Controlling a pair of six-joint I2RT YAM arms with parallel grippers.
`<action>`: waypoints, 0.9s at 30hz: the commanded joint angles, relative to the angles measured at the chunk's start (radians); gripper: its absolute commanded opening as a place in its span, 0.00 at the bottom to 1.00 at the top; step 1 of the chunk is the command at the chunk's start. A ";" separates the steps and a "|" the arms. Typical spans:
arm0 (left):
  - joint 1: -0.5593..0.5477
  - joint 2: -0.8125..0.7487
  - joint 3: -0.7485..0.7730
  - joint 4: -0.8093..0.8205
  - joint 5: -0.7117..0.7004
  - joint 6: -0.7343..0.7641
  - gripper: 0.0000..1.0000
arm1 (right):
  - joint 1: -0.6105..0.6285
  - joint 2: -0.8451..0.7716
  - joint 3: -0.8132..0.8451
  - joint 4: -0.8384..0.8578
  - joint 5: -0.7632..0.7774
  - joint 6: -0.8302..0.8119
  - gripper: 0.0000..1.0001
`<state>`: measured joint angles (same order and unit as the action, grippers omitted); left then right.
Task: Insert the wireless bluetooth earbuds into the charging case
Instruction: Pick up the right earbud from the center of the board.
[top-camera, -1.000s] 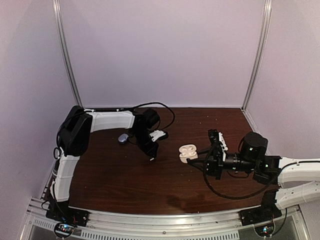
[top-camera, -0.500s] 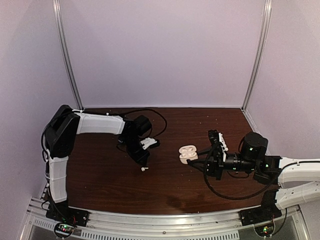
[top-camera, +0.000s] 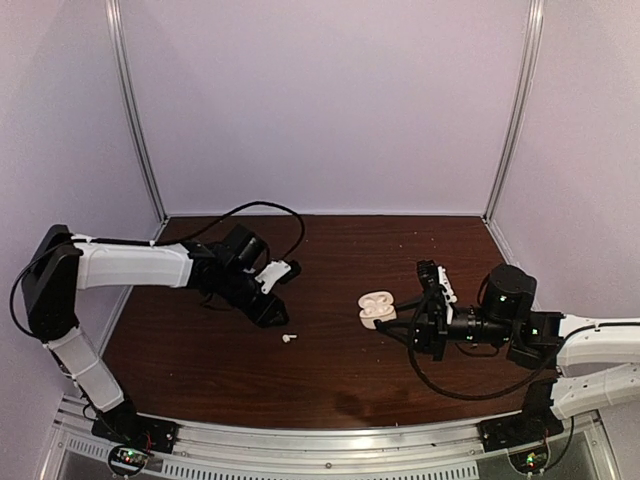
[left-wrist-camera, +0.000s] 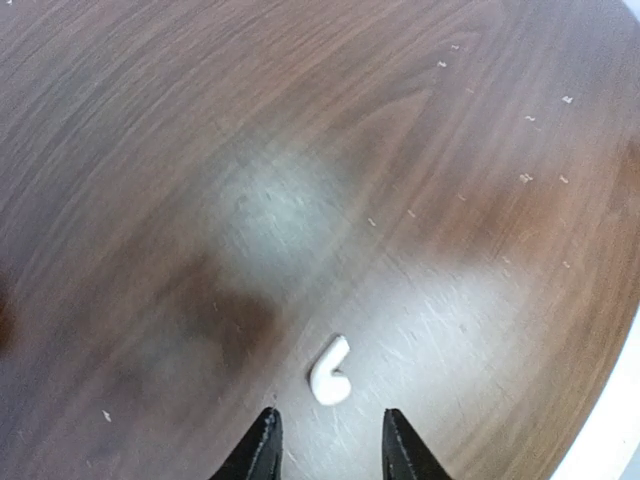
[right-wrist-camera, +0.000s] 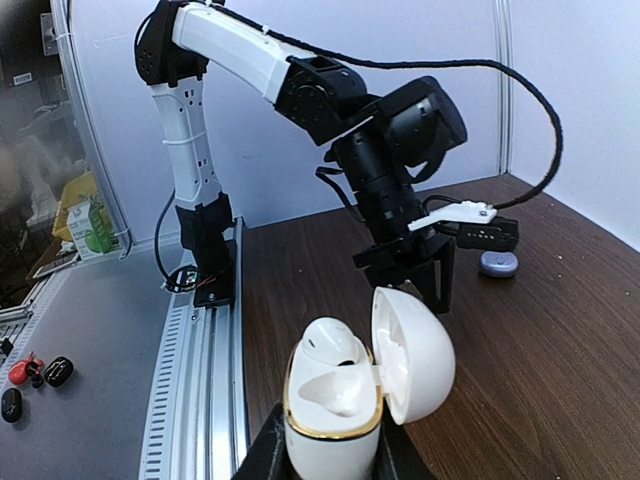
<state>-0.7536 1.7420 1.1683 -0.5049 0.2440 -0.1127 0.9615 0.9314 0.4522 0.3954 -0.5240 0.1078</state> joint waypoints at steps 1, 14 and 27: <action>0.007 -0.232 -0.286 0.465 0.062 -0.060 0.42 | -0.007 -0.021 -0.013 0.030 -0.022 -0.002 0.00; 0.003 -0.396 -0.782 1.177 0.076 0.045 0.47 | -0.010 0.002 -0.003 0.050 -0.046 0.007 0.00; 0.003 -0.179 -0.804 1.319 0.086 0.211 0.46 | -0.013 0.009 0.007 0.035 -0.057 0.004 0.00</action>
<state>-0.7536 1.4986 0.3454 0.7097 0.3061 0.0341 0.9565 0.9417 0.4511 0.4149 -0.5678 0.1085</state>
